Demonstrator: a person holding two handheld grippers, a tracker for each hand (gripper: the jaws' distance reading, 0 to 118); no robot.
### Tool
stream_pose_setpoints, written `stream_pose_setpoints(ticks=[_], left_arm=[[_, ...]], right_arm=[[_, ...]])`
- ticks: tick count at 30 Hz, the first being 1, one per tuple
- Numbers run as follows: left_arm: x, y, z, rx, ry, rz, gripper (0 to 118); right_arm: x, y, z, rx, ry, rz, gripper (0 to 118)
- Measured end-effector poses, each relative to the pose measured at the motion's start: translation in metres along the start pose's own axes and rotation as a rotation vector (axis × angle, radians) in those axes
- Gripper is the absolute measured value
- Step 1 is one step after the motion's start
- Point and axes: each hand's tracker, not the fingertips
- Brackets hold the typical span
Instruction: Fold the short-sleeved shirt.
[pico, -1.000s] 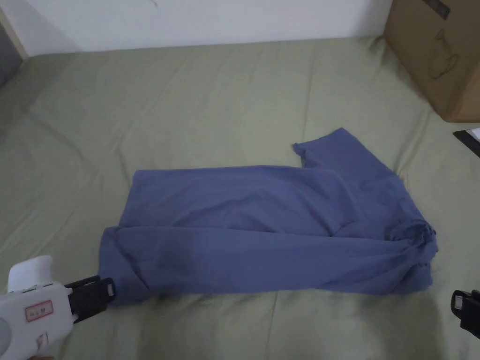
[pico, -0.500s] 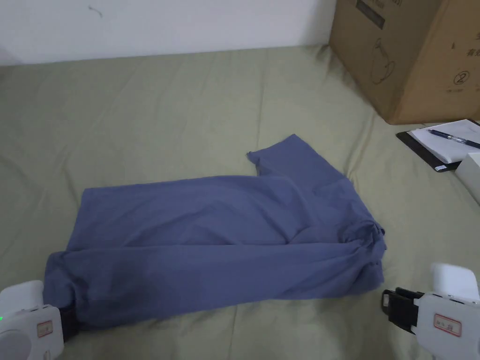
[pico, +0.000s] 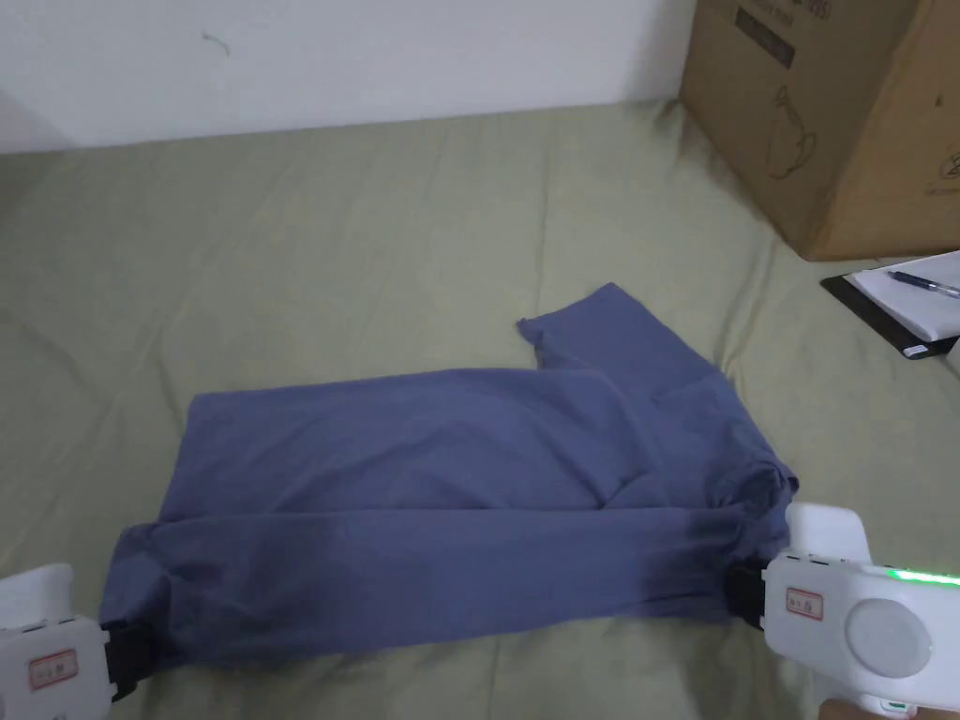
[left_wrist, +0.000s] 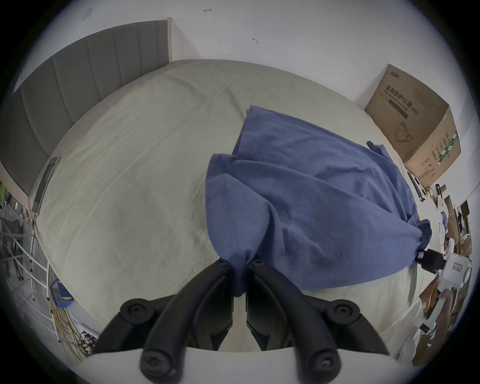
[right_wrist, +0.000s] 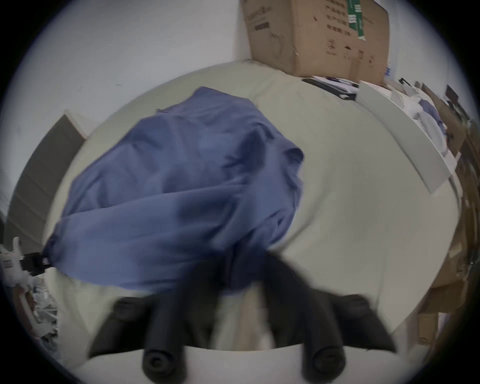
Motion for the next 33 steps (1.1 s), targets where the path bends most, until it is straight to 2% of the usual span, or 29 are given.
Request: stream_pose_setpoints(ticks=[1, 3, 9, 13, 16, 18, 22, 23, 24, 25, 26, 27, 28, 30, 31, 32, 33], left_arm=[[0.002, 0.001, 0.001, -0.004, 0.007, -0.016, 6], [0.005, 0.003, 0.005, 0.007, 0.011, -0.043, 6], [0.002, 0.000, 0.027, 0.007, -0.018, -0.074, 6], [0.001, -0.021, 0.043, -0.008, 0.003, -0.110, 6], [-0.008, -0.048, 0.053, -0.040, -0.021, -0.091, 6], [-0.017, -0.066, 0.050, -0.072, -0.012, -0.084, 6], [-0.028, -0.088, 0.033, -0.097, -0.013, -0.077, 6], [-0.028, -0.089, 0.032, -0.084, -0.011, -0.062, 9], [-0.028, -0.087, 0.034, -0.060, 0.001, -0.046, 22], [-0.027, -0.084, 0.036, -0.064, 0.023, -0.057, 47], [-0.029, -0.082, 0.041, -0.049, 0.024, -0.062, 85], [-0.030, -0.078, 0.048, -0.009, 0.013, -0.061, 103], [-0.031, -0.071, 0.056, 0.028, 0.003, -0.060, 107], [-0.033, -0.056, 0.070, 0.058, -0.003, -0.035, 107], [-0.032, -0.047, 0.075, 0.071, -0.008, -0.031, 107], [-0.031, -0.037, 0.079, 0.103, -0.026, -0.027, 105], [-0.028, -0.028, 0.082, 0.141, -0.057, -0.028, 98]], right_arm=[[-0.003, 0.001, 0.002, -0.012, -0.064, -0.001, 12], [-0.003, 0.002, 0.004, -0.012, -0.064, 0.017, 11], [0.010, 0.006, 0.046, 0.015, 0.007, -0.064, 11], [0.019, -0.006, 0.077, 0.038, 0.027, -0.066, 11], [0.030, -0.028, 0.090, 0.003, 0.002, -0.078, 11], [0.036, -0.048, 0.090, -0.074, -0.010, -0.118, 11], [0.044, -0.077, 0.081, -0.129, 0.002, -0.159, 12], [0.046, -0.074, 0.082, -0.138, 0.004, -0.172, 21], [0.047, -0.070, 0.085, -0.136, -0.005, -0.175, 46], [0.048, -0.068, 0.089, -0.118, 0.002, -0.186, 80], [0.049, -0.065, 0.096, -0.074, 0.020, -0.197, 101], [0.051, -0.060, 0.106, -0.021, 0.032, -0.200, 99], [0.052, -0.054, 0.112, 0.000, 0.024, -0.197, 95], [0.052, -0.038, 0.122, 0.024, -0.015, -0.173, 92], [0.051, -0.030, 0.128, 0.056, -0.014, -0.150, 84], [0.049, -0.021, 0.133, 0.093, -0.010, -0.122, 61], [0.043, -0.010, 0.136, 0.120, -0.008, -0.101, 40]])
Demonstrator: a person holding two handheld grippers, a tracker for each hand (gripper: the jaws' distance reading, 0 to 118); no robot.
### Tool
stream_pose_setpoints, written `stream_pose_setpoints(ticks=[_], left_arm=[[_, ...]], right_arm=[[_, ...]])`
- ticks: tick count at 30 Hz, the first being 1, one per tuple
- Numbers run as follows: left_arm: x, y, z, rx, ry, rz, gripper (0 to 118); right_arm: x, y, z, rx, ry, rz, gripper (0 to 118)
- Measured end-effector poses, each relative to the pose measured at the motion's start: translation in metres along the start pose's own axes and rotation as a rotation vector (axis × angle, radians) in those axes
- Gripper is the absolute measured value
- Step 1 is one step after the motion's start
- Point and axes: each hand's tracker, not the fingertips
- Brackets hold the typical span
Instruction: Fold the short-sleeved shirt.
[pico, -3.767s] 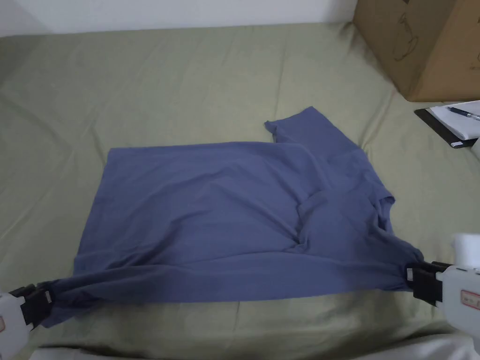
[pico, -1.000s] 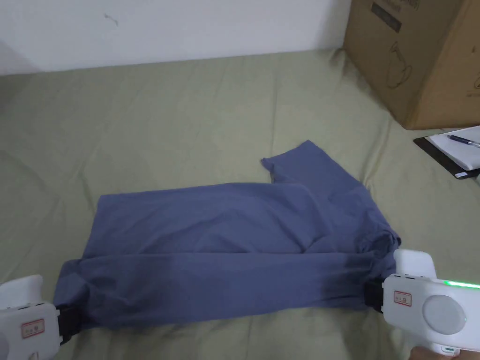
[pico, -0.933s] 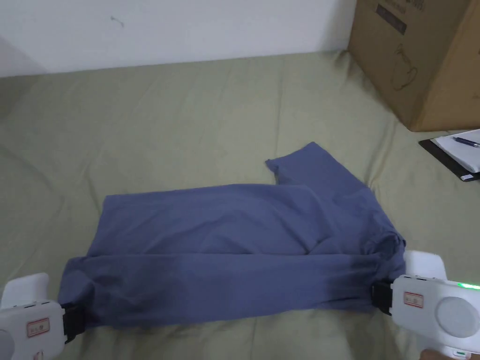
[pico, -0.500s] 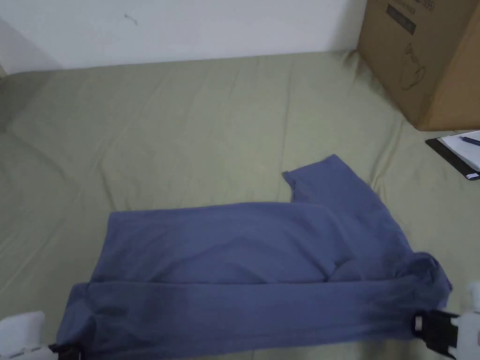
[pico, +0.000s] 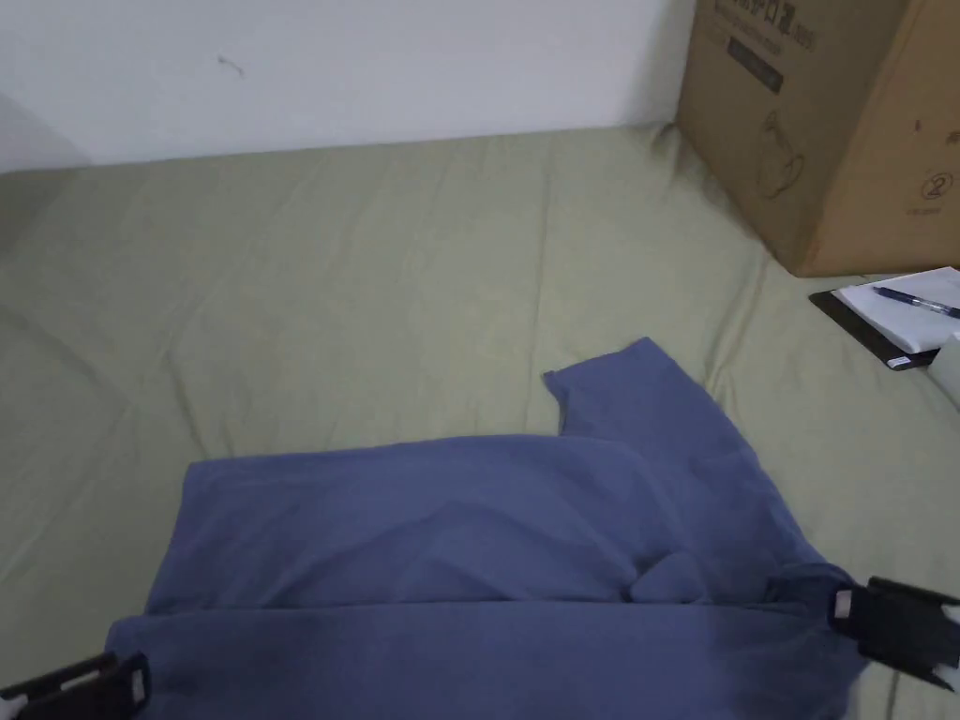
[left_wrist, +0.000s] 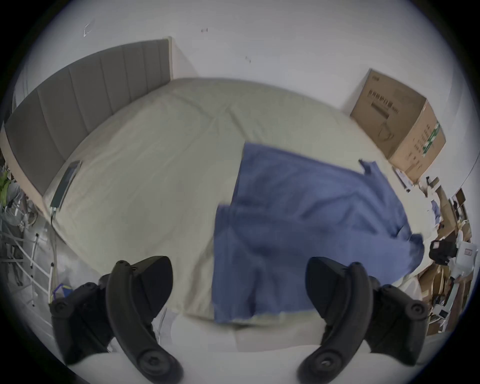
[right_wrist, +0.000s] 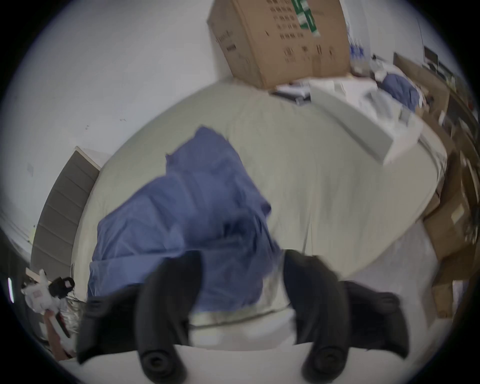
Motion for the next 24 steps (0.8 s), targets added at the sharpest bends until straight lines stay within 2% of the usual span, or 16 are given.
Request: stream_pose_setpoints(ticks=[1, 2, 3, 8, 10, 12, 13, 14, 15, 16, 17, 18, 19, 21, 22, 24], left_arm=[[0.005, 0.007, 0.003, 0.027, -0.019, 0.004, 75], [0.008, 0.016, -0.001, 0.039, -0.041, 0.012, 30], [0.011, 0.023, -0.009, 0.033, -0.040, 0.012, 5], [0.034, 0.044, -0.040, 0.022, -0.041, -0.023, 0], [0.042, 0.049, -0.050, -0.007, -0.058, -0.018, 0], [0.051, 0.056, -0.058, -0.013, -0.050, -0.045, 0], [0.053, 0.058, -0.061, -0.017, -0.044, -0.057, 0], [0.055, 0.061, -0.064, -0.024, -0.045, -0.066, 0], [0.056, 0.065, -0.067, -0.022, -0.046, -0.067, 0], [0.056, 0.069, -0.070, -0.024, -0.047, -0.065, 0], [0.055, 0.071, -0.074, -0.031, -0.048, -0.062, 0], [0.055, 0.073, -0.078, -0.036, -0.046, -0.061, 0], [0.056, 0.075, -0.081, -0.040, -0.037, -0.059, 0], [0.053, 0.079, -0.088, -0.048, -0.025, -0.057, 0], [0.052, 0.080, -0.092, -0.056, -0.026, -0.050, 0], [0.049, 0.083, -0.101, -0.068, -0.043, -0.031, 0]], right_arm=[[-0.004, 0.009, -0.002, 0.015, 0.002, 0.018, 21], [-0.007, 0.019, -0.006, 0.022, 0.006, 0.023, 7], [-0.010, 0.029, -0.012, 0.015, 0.004, 0.019, 1], [-0.019, 0.072, -0.058, -0.011, 0.069, 0.027, 0], [-0.026, 0.090, -0.082, -0.031, 0.062, 0.042, 0], [-0.033, 0.110, -0.112, -0.069, 0.059, 0.102, 0], [-0.038, 0.119, -0.126, -0.082, 0.059, 0.105, 3], [-0.041, 0.128, -0.141, -0.104, 0.070, 0.119, 31], [-0.044, 0.138, -0.159, -0.140, 0.087, 0.130, 51], [-0.046, 0.146, -0.178, -0.175, 0.074, 0.133, 60], [-0.048, 0.152, -0.195, -0.193, 0.054, 0.141, 60], [-0.051, 0.156, -0.211, -0.191, 0.005, 0.137, 82], [-0.053, 0.160, -0.223, -0.189, -0.032, 0.144, 87], [-0.055, 0.165, -0.254, -0.231, -0.059, 0.200, 84], [-0.058, 0.166, -0.267, -0.262, -0.082, 0.254, 84], [-0.058, 0.162, -0.287, -0.335, -0.108, 0.311, 66]])
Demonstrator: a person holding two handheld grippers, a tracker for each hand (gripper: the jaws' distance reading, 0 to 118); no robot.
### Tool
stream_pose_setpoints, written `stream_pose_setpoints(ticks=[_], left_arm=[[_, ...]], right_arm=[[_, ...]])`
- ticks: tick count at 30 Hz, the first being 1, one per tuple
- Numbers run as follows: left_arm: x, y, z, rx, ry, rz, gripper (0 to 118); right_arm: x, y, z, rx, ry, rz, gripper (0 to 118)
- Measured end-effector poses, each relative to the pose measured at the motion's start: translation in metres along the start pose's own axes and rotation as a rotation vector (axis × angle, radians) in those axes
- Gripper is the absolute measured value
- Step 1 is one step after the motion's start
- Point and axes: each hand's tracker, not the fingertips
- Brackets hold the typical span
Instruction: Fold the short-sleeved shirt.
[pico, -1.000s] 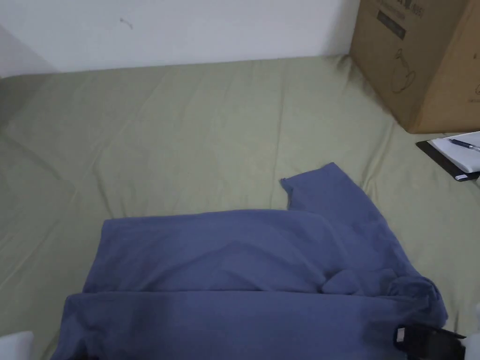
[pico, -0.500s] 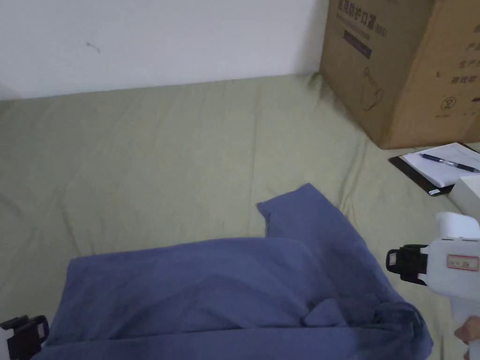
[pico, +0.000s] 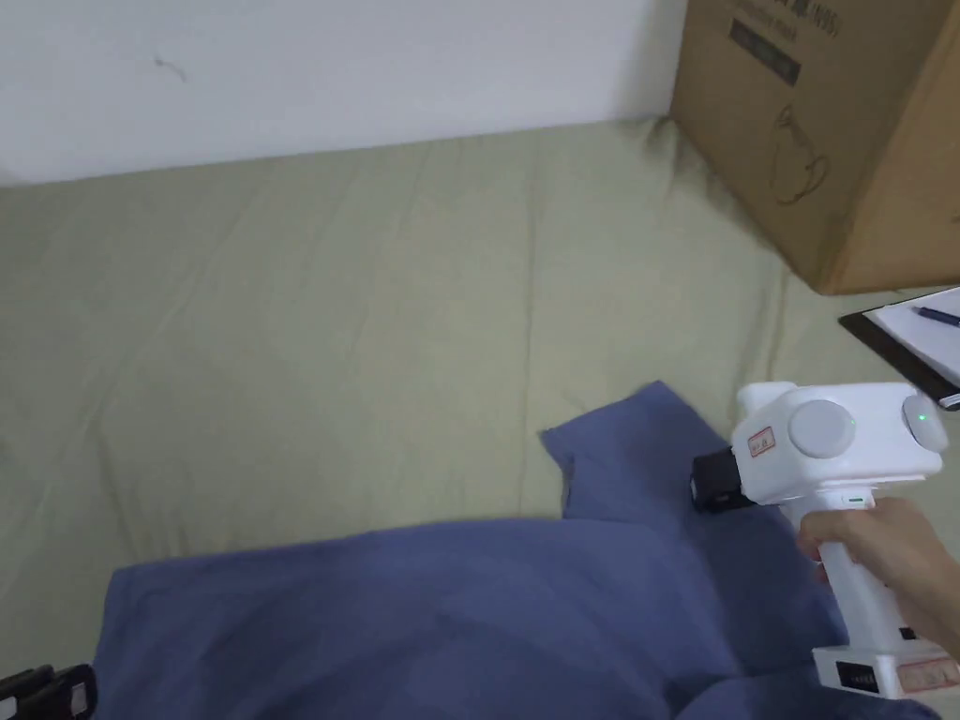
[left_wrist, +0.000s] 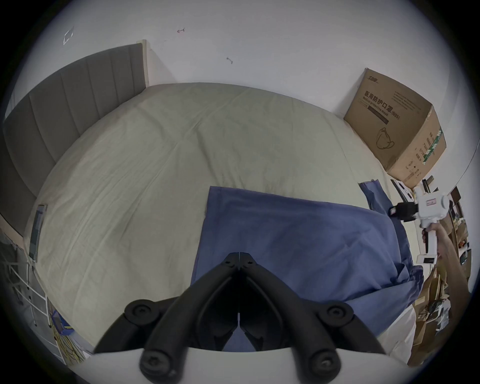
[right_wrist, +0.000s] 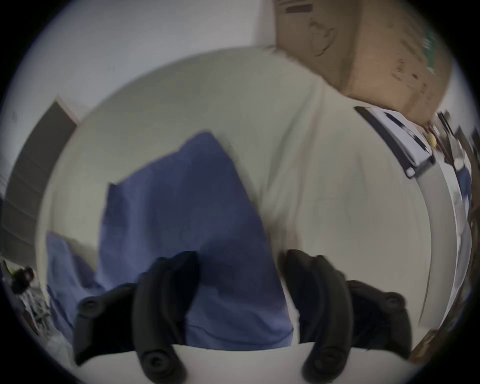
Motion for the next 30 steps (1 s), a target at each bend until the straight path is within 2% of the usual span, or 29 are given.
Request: stream_pose_setpoints(ticks=[2, 3, 4, 5, 6, 8, 9, 14, 15, 17, 18, 19, 20, 21, 22, 24, 28, 30], left_arm=[[-0.005, 0.005, -0.013, -0.035, -0.008, 0.014, 0], [-0.006, 0.008, -0.019, -0.049, -0.001, 0.010, 0], [-0.006, 0.011, -0.024, -0.051, 0.013, 0.006, 4], [-0.008, 0.015, -0.031, -0.054, 0.016, 0.003, 16], [-0.008, 0.020, -0.037, -0.055, 0.022, 0.003, 38], [-0.009, 0.035, -0.056, -0.056, 0.034, 0.000, 94], [-0.009, 0.045, -0.065, -0.057, 0.041, 0.000, 96], [-0.014, 0.084, -0.115, -0.105, 0.074, -0.004, 95], [-0.014, 0.087, -0.127, -0.158, 0.068, 0.018, 91], [-0.008, 0.087, -0.145, -0.216, 0.038, 0.025, 70], [-0.002, 0.084, -0.153, -0.245, 0.058, 0.003, 68], [0.008, 0.081, -0.153, -0.224, 0.150, -0.072, 64], [0.017, 0.079, -0.150, -0.197, 0.156, -0.119, 47], [0.023, 0.078, -0.144, -0.200, 0.158, -0.144, 21], [0.029, 0.078, -0.139, -0.186, 0.154, -0.174, 21], [0.031, 0.080, -0.139, -0.190, 0.131, -0.129, 0], [0.020, 0.089, -0.138, -0.193, 0.110, -0.141, 0], [0.020, 0.096, -0.127, -0.167, 0.094, -0.150, 0]], right_arm=[[-0.003, 0.000, 0.004, 0.027, -0.009, -0.002, 62], [-0.005, 0.001, 0.011, 0.031, -0.012, 0.002, 53], [-0.005, 0.000, 0.015, 0.058, -0.048, 0.042, 33], [-0.006, 0.000, 0.016, 0.063, -0.058, 0.057, 1], [-0.007, 0.000, 0.016, 0.054, -0.040, 0.046, 0], [-0.008, 0.000, 0.013, 0.040, -0.046, 0.055, 0], [-0.007, -0.001, 0.013, 0.040, -0.048, 0.053, 0], [-0.003, -0.001, 0.018, 0.043, -0.032, 0.025, 0], [-0.001, -0.002, 0.018, 0.044, -0.025, 0.018, 0], [0.001, -0.001, 0.016, 0.043, -0.013, -0.006, 0], [0.001, -0.001, 0.016, 0.043, -0.011, -0.011, 0], [0.001, -0.002, 0.016, 0.044, -0.010, -0.013, 0], [0.000, -0.001, 0.015, 0.043, -0.011, -0.014, 0], [0.000, 0.000, 0.016, 0.042, -0.013, -0.009, 0], [-0.001, 0.001, 0.018, 0.041, -0.016, 0.001, 0], [-0.002, 0.004, 0.022, 0.040, -0.016, 0.007, 0], [0.006, 0.009, 0.039, 0.065, 0.013, -0.030, 0], [0.007, 0.011, 0.049, 0.073, 0.017, -0.016, 0]])
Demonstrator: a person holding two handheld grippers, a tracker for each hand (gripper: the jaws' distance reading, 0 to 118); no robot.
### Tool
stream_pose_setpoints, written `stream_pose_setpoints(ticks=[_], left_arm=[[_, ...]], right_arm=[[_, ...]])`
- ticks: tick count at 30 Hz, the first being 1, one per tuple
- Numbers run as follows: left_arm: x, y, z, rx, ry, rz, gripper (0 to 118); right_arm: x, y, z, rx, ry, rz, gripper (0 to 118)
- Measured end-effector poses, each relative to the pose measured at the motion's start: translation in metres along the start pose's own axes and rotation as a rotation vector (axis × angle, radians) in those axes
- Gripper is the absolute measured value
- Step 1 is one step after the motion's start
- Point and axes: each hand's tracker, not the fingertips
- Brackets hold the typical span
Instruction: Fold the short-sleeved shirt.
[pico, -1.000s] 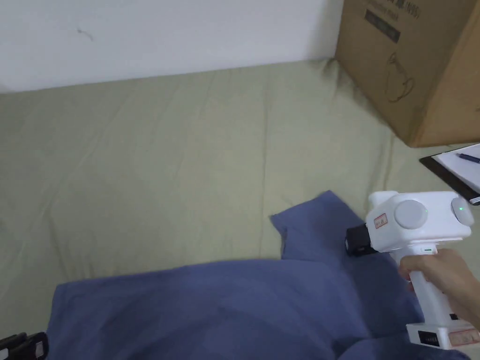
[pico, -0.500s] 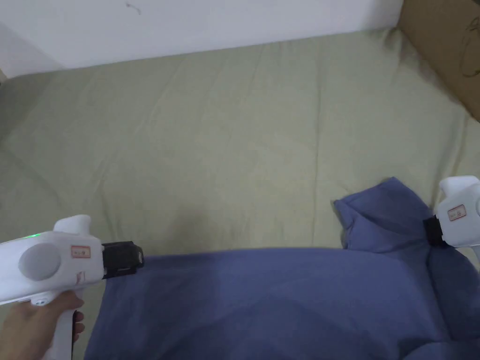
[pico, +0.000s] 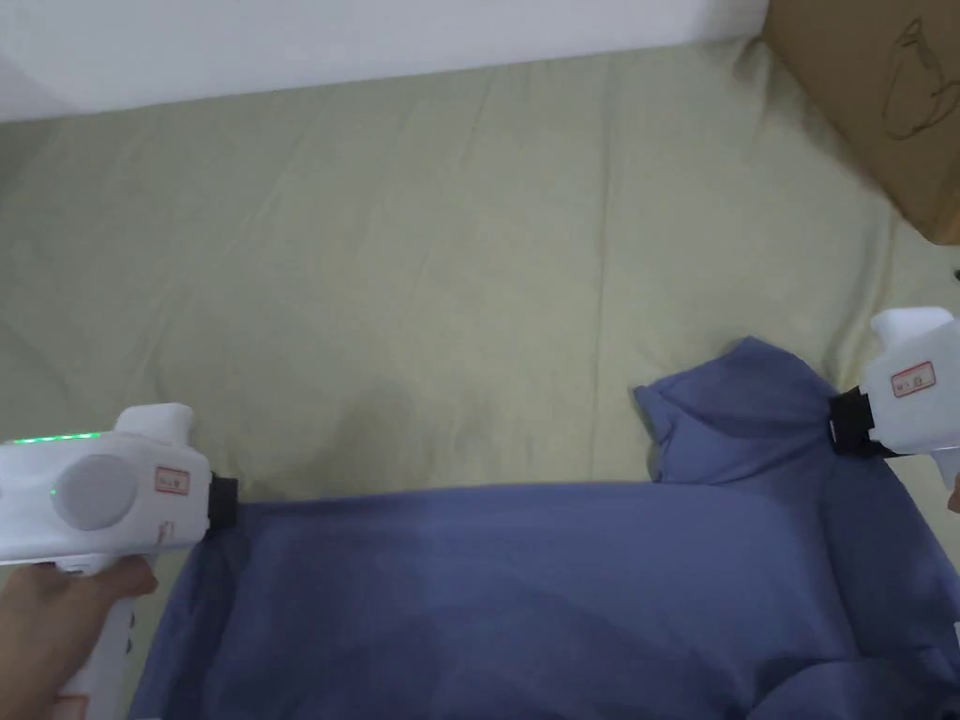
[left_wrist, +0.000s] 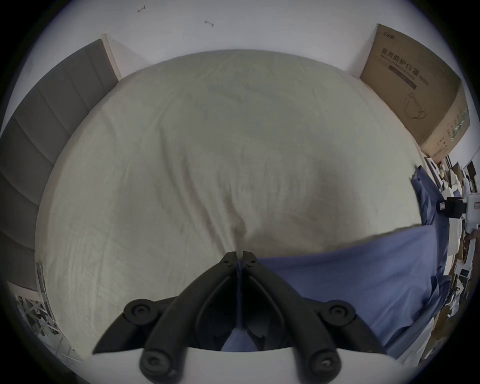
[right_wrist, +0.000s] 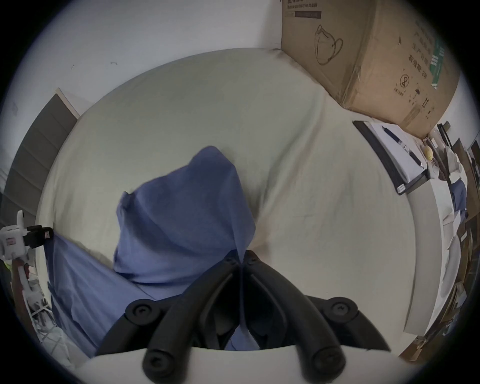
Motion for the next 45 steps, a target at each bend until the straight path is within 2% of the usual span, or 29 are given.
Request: stream_pose_setpoints(ticks=[7, 13, 18, 21, 27, 28, 30, 31, 32, 34, 35, 36, 40, 41, 42, 43, 44, 45], left_arm=[[-0.004, 0.029, 0.057, 0.124, -0.018, -0.003, 0], [-0.005, 0.010, 0.103, 0.206, -0.015, -0.015, 0], [-0.020, -0.060, 0.138, 0.225, -0.009, -0.016, 0], [-0.033, -0.113, 0.148, 0.199, -0.049, 0.041, 0], [-0.040, -0.194, 0.131, 0.087, -0.059, 0.066, 0], [-0.040, -0.202, 0.126, 0.069, -0.060, 0.068, 0], [-0.039, -0.215, 0.117, 0.043, -0.054, 0.054, 2], [-0.037, -0.218, 0.115, 0.053, -0.049, 0.057, 5], [-0.038, -0.220, 0.114, 0.065, -0.041, 0.063, 21], [-0.041, -0.219, 0.118, 0.071, 0.006, 0.103, 74], [-0.048, -0.221, 0.117, 0.084, 0.002, 0.118, 102], [-0.052, -0.221, 0.124, 0.109, -0.029, 0.146, 109], [-0.067, -0.227, 0.164, 0.187, -0.204, 0.345, 110], [-0.070, -0.230, 0.171, 0.200, -0.235, 0.374, 109], [-0.073, -0.236, 0.178, 0.226, -0.274, 0.405, 105], [-0.074, -0.242, 0.184, 0.246, -0.302, 0.426, 92], [-0.075, -0.246, 0.189, 0.242, -0.310, 0.427, 58], [-0.075, -0.252, 0.191, 0.255, -0.305, 0.432, 28]], right_arm=[[0.000, 0.021, 0.053, 0.112, 0.018, -0.007, 0], [-0.007, 0.002, 0.104, 0.180, 0.014, 0.070, 0], [0.001, -0.061, 0.149, 0.209, 0.036, 0.089, 0], [0.006, -0.113, 0.159, 0.163, 0.049, 0.106, 0], [0.006, -0.206, 0.128, -0.014, 0.039, 0.080, 0], [0.006, -0.216, 0.120, -0.029, 0.011, 0.065, 0], [0.006, -0.232, 0.105, -0.033, 0.025, 0.061, 0], [0.007, -0.236, 0.101, -0.028, 0.028, 0.063, 3], [0.005, -0.238, 0.100, -0.027, 0.018, 0.061, 24], [0.003, -0.238, 0.105, -0.010, -0.027, 0.075, 82], [0.002, -0.237, 0.112, -0.004, -0.024, 0.075, 101], [0.001, -0.236, 0.122, 0.043, -0.008, 0.078, 100], [-0.022, -0.230, 0.163, 0.202, 0.027, 0.070, 93], [-0.030, -0.230, 0.170, 0.254, 0.053, 0.083, 81], [-0.041, -0.230, 0.180, 0.309, 0.085, 0.090, 63], [-0.054, -0.229, 0.185, 0.352, 0.105, 0.077, 44], [-0.064, -0.229, 0.187, 0.387, 0.127, 0.083, 20], [-0.078, -0.229, 0.187, 0.438, 0.149, 0.083, 8]])
